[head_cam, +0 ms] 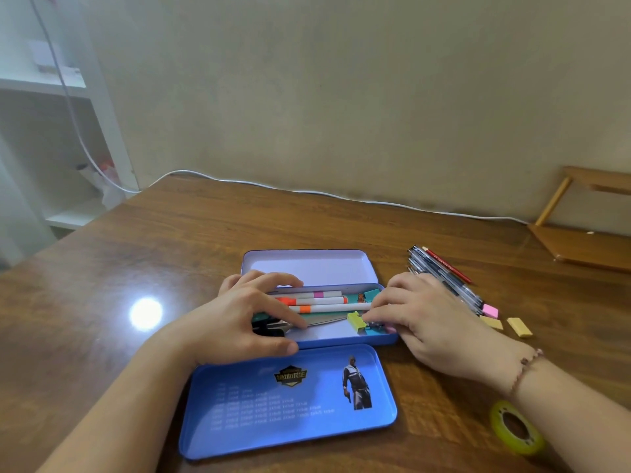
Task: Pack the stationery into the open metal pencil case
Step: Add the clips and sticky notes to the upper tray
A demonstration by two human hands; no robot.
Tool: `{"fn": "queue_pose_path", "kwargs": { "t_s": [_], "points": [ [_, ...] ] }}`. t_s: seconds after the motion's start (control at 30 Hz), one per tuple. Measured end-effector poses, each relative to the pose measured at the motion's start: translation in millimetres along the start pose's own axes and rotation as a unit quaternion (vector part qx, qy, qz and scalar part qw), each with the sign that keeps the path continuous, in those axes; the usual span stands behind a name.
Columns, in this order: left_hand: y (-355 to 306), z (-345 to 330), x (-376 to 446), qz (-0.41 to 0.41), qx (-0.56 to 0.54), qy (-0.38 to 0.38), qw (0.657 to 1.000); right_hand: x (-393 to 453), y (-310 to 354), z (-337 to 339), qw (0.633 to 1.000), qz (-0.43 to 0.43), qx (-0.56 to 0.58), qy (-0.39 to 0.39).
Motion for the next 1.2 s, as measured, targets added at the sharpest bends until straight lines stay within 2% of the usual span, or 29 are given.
{"fn": "queue_pose_path", "kwargs": {
  "t_s": [0.23,0.3,0.37,0.43,0.57,0.7,0.77,0.9,1.0,1.07,1.13,1.2],
  "points": [
    [0.3,-0.5,1.0,-0.004,0.002,-0.018,1.0,3.2,4.1,5.7,0.999,0.021,-0.04,0.018],
    [0.3,-1.5,1.8,-0.004,-0.001,-0.031,1.0,-3.1,-2.3,16.4,0.998,0.017,-0.036,-0.053],
    [0.4,-2.3,2.7,-0.002,-0.011,-0.041,0.999,-19.7,-22.4,36.1,0.986,-0.037,-0.004,-0.165],
    [-0.9,-3.5,4.1,-0.006,-0.014,-0.047,0.999,-42.1,-46.8,50.3,0.97,-0.11,0.03,-0.212],
    [-2.9,-5.0,7.6,-0.007,-0.019,-0.05,0.999,-84.4,-69.5,48.4,0.961,-0.192,0.068,-0.186],
    [-6.2,-7.4,12.0,-0.008,-0.02,-0.051,0.998,-103.0,-50.9,28.9,0.97,-0.189,0.091,-0.126],
    [-6.2,-7.7,12.8,-0.011,-0.017,-0.059,0.998,-108.4,-48.8,21.5,0.968,-0.213,0.073,-0.113],
    [-5.0,-5.9,9.9,-0.029,-0.021,-0.063,0.997,-126.2,-72.9,13.1,0.931,-0.347,-0.011,-0.11],
    [-1.3,0.1,8.0,-0.024,-0.04,-0.072,0.996,-137.7,-88.4,4.1,0.913,-0.396,-0.004,-0.096],
    [1.2,3.0,6.7,-0.02,-0.04,-0.078,0.996,-139.8,-87.5,5.0,0.915,-0.385,0.002,-0.12],
    [2.7,3.8,5.1,-0.021,-0.04,-0.082,0.996,-129.7,-74.2,12.1,0.934,-0.305,-0.01,-0.187],
    [2.2,5.2,3.0,-0.025,-0.05,-0.092,0.994,-110.2,-53.3,13.9,0.951,-0.214,0.014,-0.222]
  ]
}}
Point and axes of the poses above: each hand's wrist, its own x-axis towards the middle knuckle, its own z-axis out of the back of the hand, y = z × x, the point moved 6 cm from there along x, towards the middle knuckle, and after that the axes turned 14 degrees about z, right-handed, at the moved point
